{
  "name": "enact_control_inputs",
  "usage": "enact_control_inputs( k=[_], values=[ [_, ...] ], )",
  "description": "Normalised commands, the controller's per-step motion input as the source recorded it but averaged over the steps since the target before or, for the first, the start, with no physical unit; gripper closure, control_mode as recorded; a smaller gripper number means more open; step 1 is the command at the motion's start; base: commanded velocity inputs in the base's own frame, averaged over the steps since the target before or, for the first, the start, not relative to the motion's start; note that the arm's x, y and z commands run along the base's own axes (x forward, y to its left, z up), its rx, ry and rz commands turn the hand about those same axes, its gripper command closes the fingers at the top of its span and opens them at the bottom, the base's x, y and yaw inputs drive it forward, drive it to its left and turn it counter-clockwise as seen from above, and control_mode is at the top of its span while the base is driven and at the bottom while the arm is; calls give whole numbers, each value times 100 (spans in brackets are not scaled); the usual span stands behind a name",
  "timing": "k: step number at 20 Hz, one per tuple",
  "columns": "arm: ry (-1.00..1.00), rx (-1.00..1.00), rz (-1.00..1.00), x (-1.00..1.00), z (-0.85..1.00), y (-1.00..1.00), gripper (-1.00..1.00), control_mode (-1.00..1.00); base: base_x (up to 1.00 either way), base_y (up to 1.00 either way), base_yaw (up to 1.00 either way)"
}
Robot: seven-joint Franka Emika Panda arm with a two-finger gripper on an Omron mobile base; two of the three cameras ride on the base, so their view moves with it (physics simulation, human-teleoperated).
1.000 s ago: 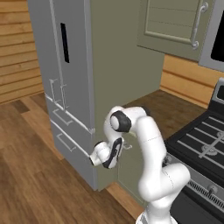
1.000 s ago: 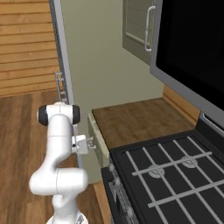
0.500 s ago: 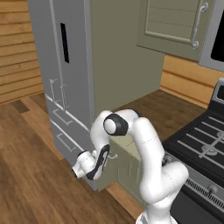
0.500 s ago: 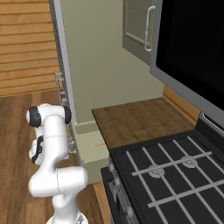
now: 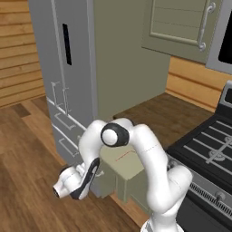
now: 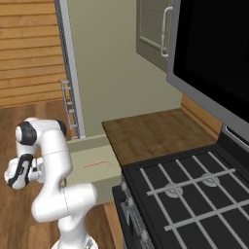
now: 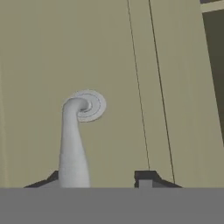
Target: Take a straw from the drawer in front and place it inside the glass cup on the dining counter.
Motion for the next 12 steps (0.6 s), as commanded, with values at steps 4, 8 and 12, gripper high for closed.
enact_control_inputs(
  k=[4,8,12],
  values=[
    [24,31,7,-44,37,46,-100,-100,0,0,0],
    [36,38,3,-37,17,39,-100,-100,0,0,0],
    [33,35,3,-54,6,51,-100,-100,0,0,0]
  ],
)
